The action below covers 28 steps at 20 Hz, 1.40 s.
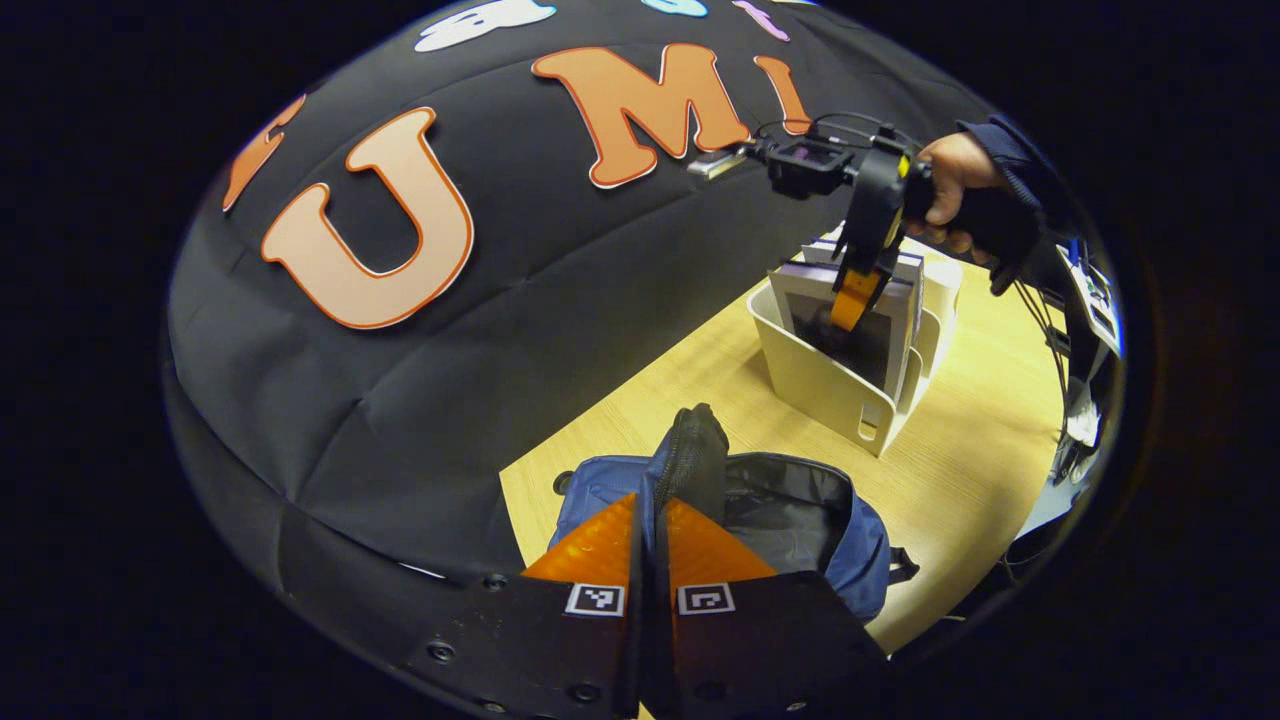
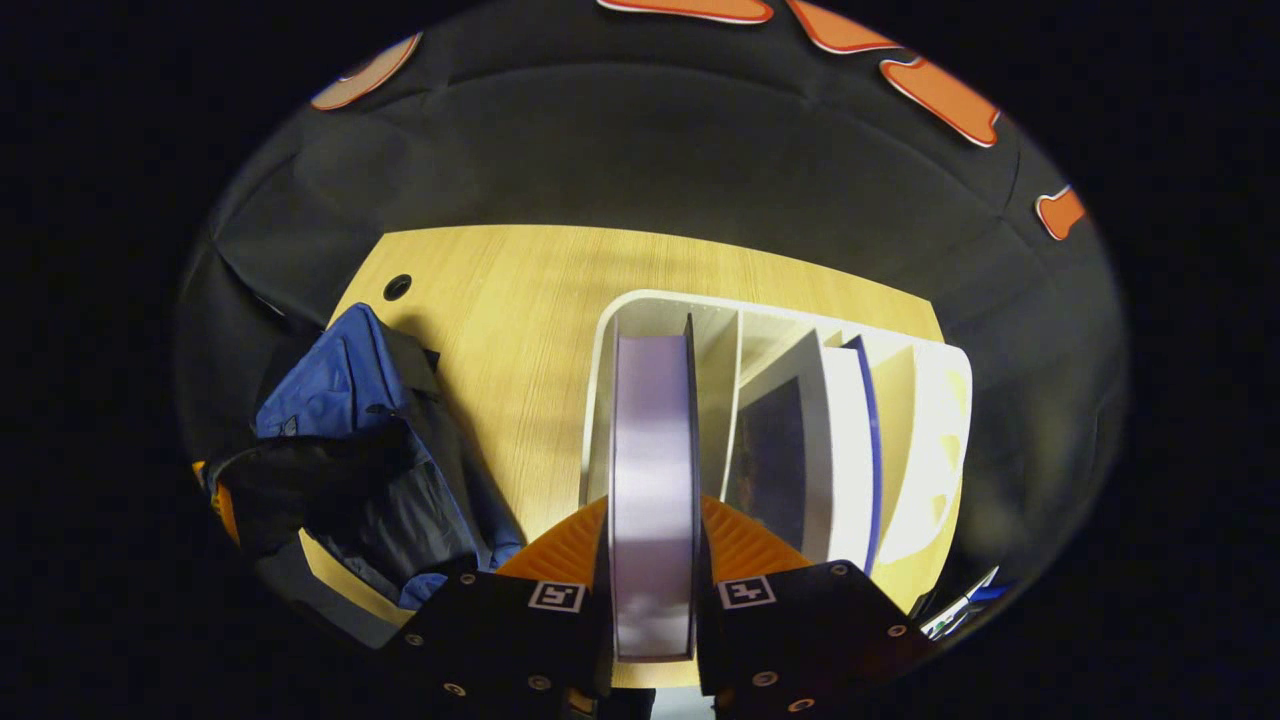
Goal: Open the schoolbag, grab two books from the bookshelf and put them into the schoolbag.
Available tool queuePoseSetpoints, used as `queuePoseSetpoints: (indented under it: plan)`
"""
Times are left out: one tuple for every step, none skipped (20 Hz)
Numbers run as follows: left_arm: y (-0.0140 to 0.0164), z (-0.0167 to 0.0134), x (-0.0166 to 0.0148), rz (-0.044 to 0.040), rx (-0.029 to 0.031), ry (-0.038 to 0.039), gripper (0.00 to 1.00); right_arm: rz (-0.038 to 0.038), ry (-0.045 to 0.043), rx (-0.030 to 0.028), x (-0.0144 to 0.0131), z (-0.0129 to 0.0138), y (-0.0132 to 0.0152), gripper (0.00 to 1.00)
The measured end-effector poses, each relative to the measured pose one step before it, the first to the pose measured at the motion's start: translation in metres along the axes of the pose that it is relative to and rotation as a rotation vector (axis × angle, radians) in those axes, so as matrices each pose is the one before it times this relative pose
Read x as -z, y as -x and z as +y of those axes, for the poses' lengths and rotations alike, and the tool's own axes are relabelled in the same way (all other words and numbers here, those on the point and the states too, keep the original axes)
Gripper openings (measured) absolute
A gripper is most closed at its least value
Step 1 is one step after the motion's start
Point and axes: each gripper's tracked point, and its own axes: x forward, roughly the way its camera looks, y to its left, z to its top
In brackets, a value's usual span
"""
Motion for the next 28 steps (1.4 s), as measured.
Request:
queuePoseSetpoints:
  plan:
    - [-0.00145,-0.00044,-0.00092,0.00267,0.00540,-0.00480,0.05,-0.02452,-0.02459,-0.01028,-0.00334,-0.00241,0.01194,0.33]
    - [0.00050,0.00087,0.00003,0.00068,0.00102,-0.00024,0.05,-0.02188,-0.02896,-0.02013,-0.00251,0.00057,0.01291,0.33]
    - [-0.00105,0.00077,-0.00112,0.00157,0.00026,0.00581,0.05,-0.02662,-0.03085,-0.02580,-0.00461,0.00046,0.01359,0.33]
    - [0.00173,0.00184,0.00046,0.00573,0.00017,0.00850,0.05,-0.02566,-0.02927,-0.02139,-0.00309,-0.00078,0.01387,0.33]
    - [0.00032,0.00159,-0.00099,-0.00009,-0.00035,0.00874,0.05,-0.02665,-0.02084,-0.01503,-0.00538,-0.00140,0.01264,0.33]
    - [0.00171,0.00119,0.00009,0.00380,0.00145,0.00695,0.05,-0.02457,-0.01323,-0.01133,-0.00442,-0.00214,0.01336,0.33]
    - [0.00122,0.00149,-0.00293,0.00049,0.00179,0.00491,0.05,-0.02509,-0.01127,-0.01219,-0.00333,-0.00087,0.01512,0.33]
    - [0.00130,0.00204,-0.00100,-0.00087,0.00207,0.00551,0.05,-0.02292,-0.00741,-0.01845,-0.00182,0.00269,0.01485,0.33]
    - [0.00138,0.00265,-0.00390,-0.00173,0.00294,0.00207,0.05,-0.02412,-0.01030,-0.01902,-0.00244,0.00331,0.01487,0.32]
    - [0.00083,0.00397,-0.00050,0.00412,-0.00112,0.00596,0.05,-0.02285,-0.00276,-0.01726,-0.00177,0.00248,0.01378,0.33]
    - [-0.00084,0.00170,-0.00147,0.00339,0.00362,0.00687,0.05,-0.01931,-0.00815,-0.02919,-0.00183,0.00363,0.01195,0.32]
    - [-0.00036,0.00183,-0.00028,0.00394,0.00474,0.00856,0.06,-0.01127,-0.01469,-0.02887,-0.00006,0.00433,0.01061,0.32]
    - [-0.00018,0.00270,-0.00091,0.00739,0.00001,0.00605,0.05,-0.02735,-0.01597,-0.02413,-0.00388,0.00348,0.00938,0.32]
    - [-0.00086,0.00193,-0.00171,0.00013,0.00045,-0.00050,0.05,-0.01372,-0.01264,-0.02030,0.00033,0.00319,0.00857,0.32]
    - [-0.00065,0.00159,-0.00131,0.00607,-0.00526,0.00221,0.05,-0.02270,-0.02236,-0.02978,0.00092,0.00462,0.00561,0.32]
    - [-0.00292,0.00152,-0.00123,-0.00034,-0.00400,0.00555,0.05,-0.00056,-0.03327,-0.03328,0.00630,0.00760,0.00204,0.32]
    - [-0.00129,-0.00068,-0.00179,0.00477,-0.00038,0.00700,0.05,-0.00108,-0.03975,-0.04501,0.00659,0.00503,-0.00426,0.32]
    - [0.00014,-0.00125,-0.00012,-0.00138,0.00159,0.00422,0.05,0.02340,-0.02427,-0.04379,0.01241,0.00341,-0.01094,0.32]
    - [-0.00001,-0.00170,-0.00069,0.00455,0.00347,0.00531,0.05,0.02388,-0.01702,-0.02361,0.01618,0.00141,-0.00985,0.32]
    - [0.00122,-0.00214,-0.00102,-0.00254,0.00498,0.00343,0.06,0.03671,-0.01753,-0.02096,0.02105,0.00266,-0.00414,0.32]
    - [-0.00072,-0.00248,-0.00132,0.00207,0.00222,0.00274,0.05,0.02539,-0.03444,-0.02268,0.01361,0.00419,-0.01009,0.32]
    - [-0.00179,-0.00217,-0.00006,0.00196,-0.00178,0.00346,0.05,0.01397,-0.03294,-0.02664,0.01242,0.00483,-0.01392,0.32]
    - [-0.00211,-0.00195,-0.00127,0.00172,0.00017,0.00354,0.05,0.00336,-0.03240,-0.02160,0.00740,0.00317,-0.01001,0.31]
    - [-0.00215,-0.00121,-0.00029,0.00284,-0.00065,0.00622,0.05,-0.00751,-0.02667,-0.02054,0.00443,0.00291,-0.01282,0.31]
    - [-0.00002,-0.00153,0.00012,-0.00082,0.00094,0.00440,0.05,-0.00729,-0.02624,-0.01107,0.00447,0.00282,-0.01380,0.31]
    - [0.00113,-0.00158,0.00103,0.00224,-0.00064,0.00547,0.05,-0.01039,-0.02398,-0.01213,0.00788,0.00337,-0.01277,0.30]
    - [0.00082,0.00000,-0.00097,-0.00460,-0.00357,0.00329,0.05,-0.00416,-0.02149,0.00319,0.00587,0.00130,-0.01403,0.30]
    - [0.00128,-0.00083,-0.00051,-0.00017,0.00201,0.00493,0.05,-0.00402,-0.02145,-0.00393,0.00404,0.00031,-0.00961,0.30]
